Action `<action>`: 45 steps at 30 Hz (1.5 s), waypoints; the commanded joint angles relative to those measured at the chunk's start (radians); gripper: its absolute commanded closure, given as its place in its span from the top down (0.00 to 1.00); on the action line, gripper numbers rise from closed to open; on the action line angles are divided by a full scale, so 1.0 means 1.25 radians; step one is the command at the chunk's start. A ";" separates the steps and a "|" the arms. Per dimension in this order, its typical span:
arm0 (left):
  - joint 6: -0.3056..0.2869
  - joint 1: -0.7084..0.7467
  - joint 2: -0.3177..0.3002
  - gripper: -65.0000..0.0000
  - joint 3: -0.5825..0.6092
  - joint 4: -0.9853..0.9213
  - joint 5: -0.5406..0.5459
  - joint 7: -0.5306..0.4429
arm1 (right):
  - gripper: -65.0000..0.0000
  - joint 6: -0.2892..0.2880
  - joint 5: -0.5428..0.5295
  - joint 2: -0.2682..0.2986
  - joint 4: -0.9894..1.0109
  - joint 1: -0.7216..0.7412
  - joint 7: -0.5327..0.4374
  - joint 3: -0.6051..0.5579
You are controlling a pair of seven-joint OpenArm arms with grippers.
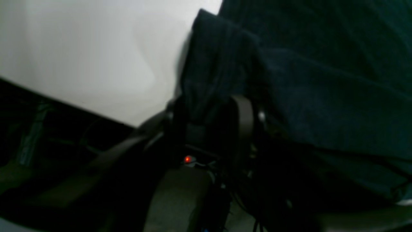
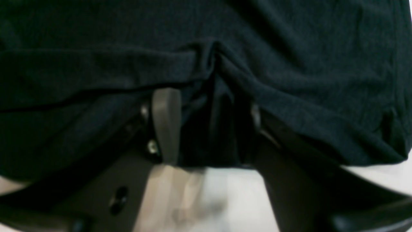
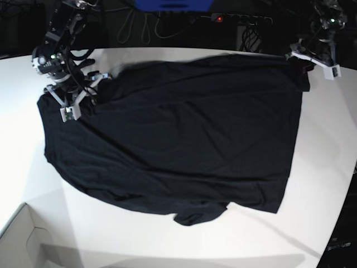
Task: Layout the t-shirt on the table in an organized manner, then fold the t-shirt properly
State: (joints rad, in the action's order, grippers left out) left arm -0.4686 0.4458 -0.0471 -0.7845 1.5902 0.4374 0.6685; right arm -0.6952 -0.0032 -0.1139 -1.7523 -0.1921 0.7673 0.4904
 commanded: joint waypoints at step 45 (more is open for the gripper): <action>-0.005 -0.032 -0.044 0.00 -0.047 0.017 0.002 0.012 | 0.64 -0.002 -0.014 -0.033 -0.104 -0.212 -0.018 -0.179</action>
State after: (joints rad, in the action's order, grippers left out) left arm -0.4725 0.4042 -0.0883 -0.8364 1.5959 0.4301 0.7002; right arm -0.6952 -0.0109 -0.1551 -1.8660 -0.4587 0.7597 0.2653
